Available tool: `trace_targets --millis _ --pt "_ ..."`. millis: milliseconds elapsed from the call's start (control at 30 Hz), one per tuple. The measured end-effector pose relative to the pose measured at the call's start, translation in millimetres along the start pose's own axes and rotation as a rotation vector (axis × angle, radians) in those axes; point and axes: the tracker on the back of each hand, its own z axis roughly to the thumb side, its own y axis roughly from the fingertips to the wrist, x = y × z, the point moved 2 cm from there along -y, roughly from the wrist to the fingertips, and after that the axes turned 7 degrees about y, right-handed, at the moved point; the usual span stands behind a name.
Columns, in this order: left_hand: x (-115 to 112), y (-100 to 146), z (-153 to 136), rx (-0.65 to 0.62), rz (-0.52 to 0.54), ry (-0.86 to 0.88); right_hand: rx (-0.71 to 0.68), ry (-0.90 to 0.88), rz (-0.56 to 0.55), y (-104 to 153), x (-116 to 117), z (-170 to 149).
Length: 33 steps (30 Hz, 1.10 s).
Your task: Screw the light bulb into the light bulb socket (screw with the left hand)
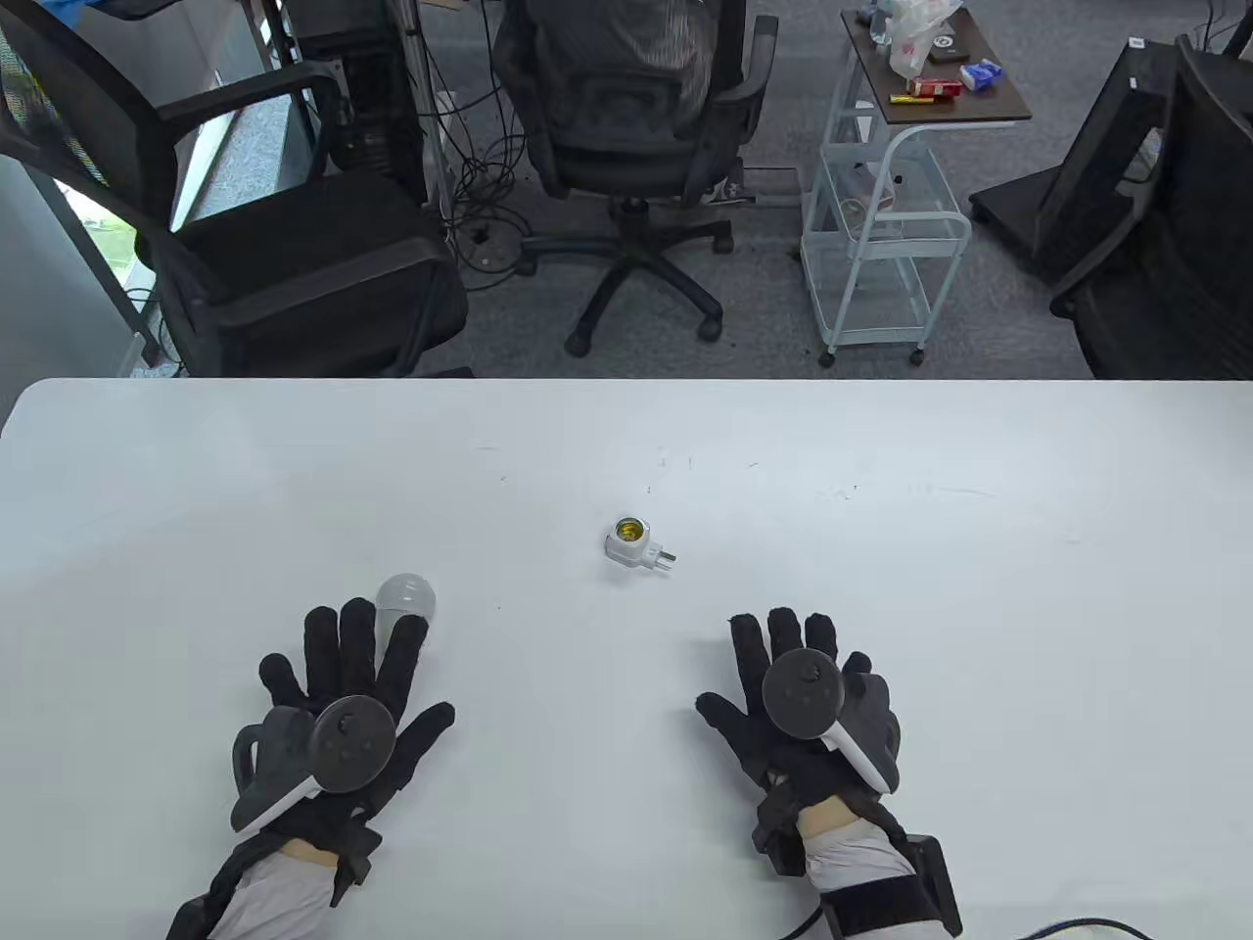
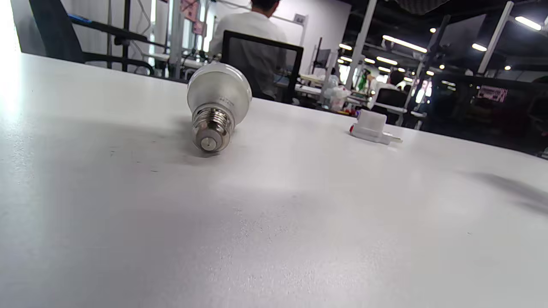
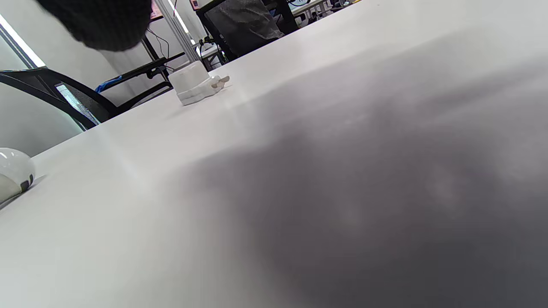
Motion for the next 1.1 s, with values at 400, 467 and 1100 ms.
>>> trace_targets --millis 400,467,1100 --pt "4 2 -1 0.019 0.005 0.011 0.008 -0.007 0.014 3 1 -2" --pt "4 1 -2 0.019 -0.001 0.019 0.019 -0.009 0.033 2 4 -3" --pt "4 -1 -4 0.045 -0.009 0.032 0.032 -0.007 0.121 -50 18 35"
